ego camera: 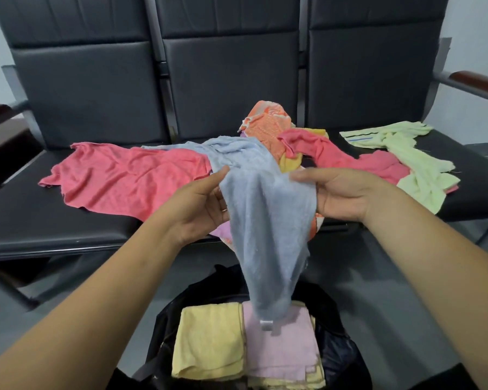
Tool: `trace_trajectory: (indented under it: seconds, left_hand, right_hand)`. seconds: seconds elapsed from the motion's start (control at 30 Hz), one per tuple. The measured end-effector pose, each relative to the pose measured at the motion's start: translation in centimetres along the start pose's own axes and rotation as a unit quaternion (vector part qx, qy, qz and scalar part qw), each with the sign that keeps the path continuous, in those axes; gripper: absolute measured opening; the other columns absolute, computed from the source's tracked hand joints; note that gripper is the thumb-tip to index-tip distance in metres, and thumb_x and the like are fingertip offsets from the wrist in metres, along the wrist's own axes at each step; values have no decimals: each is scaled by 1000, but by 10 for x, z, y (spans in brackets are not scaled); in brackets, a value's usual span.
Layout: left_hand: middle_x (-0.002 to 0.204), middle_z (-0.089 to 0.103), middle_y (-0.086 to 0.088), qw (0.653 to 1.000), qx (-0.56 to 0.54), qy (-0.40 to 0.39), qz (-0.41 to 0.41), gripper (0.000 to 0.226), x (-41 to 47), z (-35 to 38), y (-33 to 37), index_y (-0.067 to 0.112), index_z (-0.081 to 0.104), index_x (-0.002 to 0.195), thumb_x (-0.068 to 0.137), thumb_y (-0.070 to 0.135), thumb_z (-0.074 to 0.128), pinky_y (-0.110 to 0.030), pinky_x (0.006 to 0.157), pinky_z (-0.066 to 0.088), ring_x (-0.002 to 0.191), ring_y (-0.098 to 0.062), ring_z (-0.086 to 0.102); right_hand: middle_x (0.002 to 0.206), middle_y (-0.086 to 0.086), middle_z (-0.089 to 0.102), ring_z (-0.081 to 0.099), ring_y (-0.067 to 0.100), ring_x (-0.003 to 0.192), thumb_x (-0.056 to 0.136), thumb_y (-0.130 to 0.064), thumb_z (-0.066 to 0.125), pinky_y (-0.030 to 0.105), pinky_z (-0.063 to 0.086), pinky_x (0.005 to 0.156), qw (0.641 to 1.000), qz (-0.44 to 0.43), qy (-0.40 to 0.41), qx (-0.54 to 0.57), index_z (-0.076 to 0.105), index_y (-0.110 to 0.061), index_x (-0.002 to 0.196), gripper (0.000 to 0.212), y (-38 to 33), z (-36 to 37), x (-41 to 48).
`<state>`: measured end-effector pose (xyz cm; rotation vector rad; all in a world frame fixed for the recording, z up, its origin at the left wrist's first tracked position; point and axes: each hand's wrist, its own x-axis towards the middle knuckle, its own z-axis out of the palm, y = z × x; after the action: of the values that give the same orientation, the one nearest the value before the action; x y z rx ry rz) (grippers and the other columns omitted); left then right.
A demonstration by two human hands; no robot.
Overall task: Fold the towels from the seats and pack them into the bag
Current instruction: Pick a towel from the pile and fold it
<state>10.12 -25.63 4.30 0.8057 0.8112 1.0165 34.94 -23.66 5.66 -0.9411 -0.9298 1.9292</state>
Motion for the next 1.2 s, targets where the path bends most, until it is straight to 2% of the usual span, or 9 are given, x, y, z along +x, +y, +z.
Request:
trace_trajectory:
  seconds: [0.1,0.27,0.4,0.5,0.6,0.77,0.9,1.03,1.2]
  left_hand:
    - [103,71,-3,997,-76,8,-7,27,-1,1,4,9,75,98,89,32,64,-31,81,62,96,-16,69]
    - [112,69,-9,1000,17,-8,20,54,0,-10,6,4,67,118,72,24,85,-30,85,59,101,-19,68]
    - [101,77,-9,978,175,49,99,25,-1,-18,10,2,69,115,91,2,63,-26,76,59,92,-19,74]
    - [98,78,-9,921,332,99,180,14,-4,-25,14,7,75,104,90,7,72,-30,81,58,91,-21,75]
    - [95,78,-8,896,368,115,218,11,-5,-23,13,7,75,101,91,10,73,-32,83,58,89,-20,73]
    - [81,76,-5,921,331,98,182,8,-7,-12,7,9,70,101,98,10,63,-26,64,58,72,-14,72]
    - [68,64,2,960,241,83,120,20,-4,-12,7,1,67,107,99,18,62,-22,57,51,56,-7,59]
    - [106,72,-11,985,159,17,65,42,-3,-18,8,-1,65,122,85,16,70,-34,83,58,92,-21,72]
    - [99,77,-8,915,370,110,117,18,-5,-17,5,7,74,109,93,5,68,-19,74,56,90,-13,74]
  right_hand:
    - [125,14,67,66,26,118,89,-14,66,43,52,104,996,-24,-49,64,64,-3,124,36,1,-8,-6]
    - [109,16,73,72,31,100,82,-7,69,48,60,88,991,83,-44,-97,68,-4,117,35,13,-12,-11]
    - [101,9,74,72,21,87,76,-12,71,37,61,85,999,1,16,-36,64,-3,125,50,6,-9,-10]
    - [104,6,74,70,20,96,78,-13,72,38,51,105,997,-43,50,29,63,-3,132,56,8,-12,-5]
    - [107,5,73,69,23,103,88,-18,68,47,51,103,997,-54,57,3,69,-11,122,35,15,-12,1]
    - [122,11,71,70,27,109,99,-14,60,48,59,84,998,-8,23,-50,65,-15,117,19,22,-7,0]
    - [131,13,67,64,24,124,95,-3,56,40,51,105,997,32,-49,-41,60,0,130,35,21,1,-5]
    - [127,15,69,68,25,118,94,0,58,40,56,98,1000,16,-1,-23,61,1,129,35,19,-3,0]
    - [115,6,75,72,27,104,101,-20,61,52,55,91,976,-11,96,-195,67,-17,115,15,18,-8,3]
